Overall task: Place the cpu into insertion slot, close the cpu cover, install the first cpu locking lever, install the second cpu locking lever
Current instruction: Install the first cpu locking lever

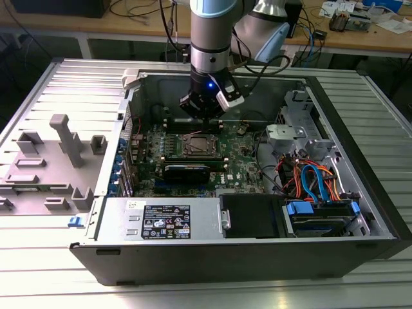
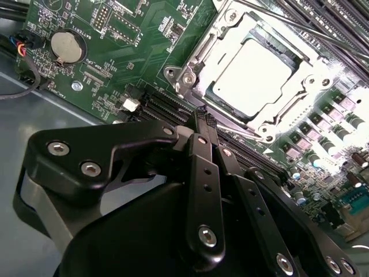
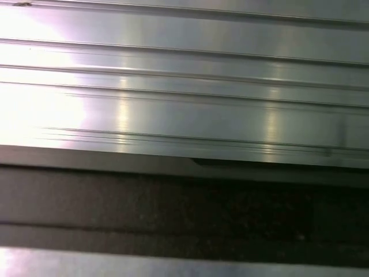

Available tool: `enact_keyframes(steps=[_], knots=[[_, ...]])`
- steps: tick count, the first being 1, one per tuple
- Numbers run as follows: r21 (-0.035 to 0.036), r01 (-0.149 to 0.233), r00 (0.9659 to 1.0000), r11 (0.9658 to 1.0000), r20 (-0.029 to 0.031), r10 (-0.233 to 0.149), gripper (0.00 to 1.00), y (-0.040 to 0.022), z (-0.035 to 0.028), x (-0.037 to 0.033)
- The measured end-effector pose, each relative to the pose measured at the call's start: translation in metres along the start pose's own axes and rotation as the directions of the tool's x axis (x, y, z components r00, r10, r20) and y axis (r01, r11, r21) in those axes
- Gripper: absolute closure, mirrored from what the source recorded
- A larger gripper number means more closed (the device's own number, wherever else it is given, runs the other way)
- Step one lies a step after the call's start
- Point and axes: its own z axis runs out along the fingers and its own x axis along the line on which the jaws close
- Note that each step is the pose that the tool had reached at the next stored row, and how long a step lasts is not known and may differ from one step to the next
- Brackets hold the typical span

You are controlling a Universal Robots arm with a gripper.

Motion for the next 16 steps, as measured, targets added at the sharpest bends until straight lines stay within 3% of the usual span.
enact_keyframes(steps=[16], knots=[[0.0, 0.0, 1.0, 1.0, -0.0003, 0.0, 0.89, -0.0004, 0.0115, -0.003]])
